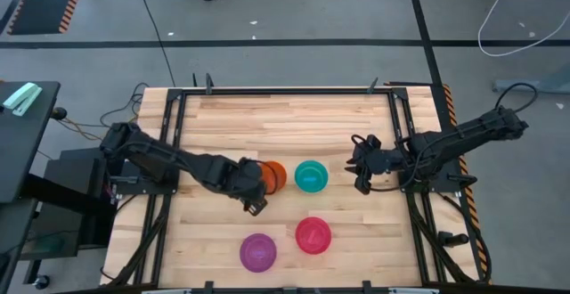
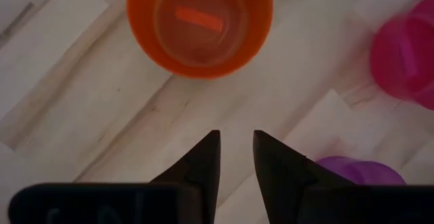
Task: Nest bowls inside each other
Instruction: Stack the purple bowl on the orange bowl
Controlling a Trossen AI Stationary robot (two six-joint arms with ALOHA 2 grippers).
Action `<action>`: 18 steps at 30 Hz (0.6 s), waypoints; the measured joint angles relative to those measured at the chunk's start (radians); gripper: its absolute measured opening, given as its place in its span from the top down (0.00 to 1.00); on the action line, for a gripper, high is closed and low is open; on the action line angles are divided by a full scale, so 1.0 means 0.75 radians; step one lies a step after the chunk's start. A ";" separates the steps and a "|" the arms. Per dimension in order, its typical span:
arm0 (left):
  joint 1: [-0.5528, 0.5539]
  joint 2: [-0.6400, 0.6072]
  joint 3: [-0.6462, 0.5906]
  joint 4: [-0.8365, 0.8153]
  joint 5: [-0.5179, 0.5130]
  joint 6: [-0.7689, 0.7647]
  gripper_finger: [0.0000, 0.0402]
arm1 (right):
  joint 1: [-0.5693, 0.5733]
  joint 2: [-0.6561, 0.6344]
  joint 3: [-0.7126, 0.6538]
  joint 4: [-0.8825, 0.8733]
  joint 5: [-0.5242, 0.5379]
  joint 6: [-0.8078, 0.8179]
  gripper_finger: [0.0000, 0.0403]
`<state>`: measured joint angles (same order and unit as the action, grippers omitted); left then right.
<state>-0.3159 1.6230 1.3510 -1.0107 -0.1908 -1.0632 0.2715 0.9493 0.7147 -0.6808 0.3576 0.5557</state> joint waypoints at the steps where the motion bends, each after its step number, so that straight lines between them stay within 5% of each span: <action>1: -0.011 0.000 0.000 0.000 -0.011 -0.009 0.76 | 0.005 0.000 0.000 0.000 0.000 0.005 0.72; 18: -0.120 0.018 0.000 0.000 -0.086 -0.105 0.78 | 0.065 0.000 0.000 0.000 -0.006 0.097 0.72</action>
<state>-0.4060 1.6368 1.3509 -1.0107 -0.2554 -1.1419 0.3202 0.9493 0.7147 -0.6811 0.3534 0.6285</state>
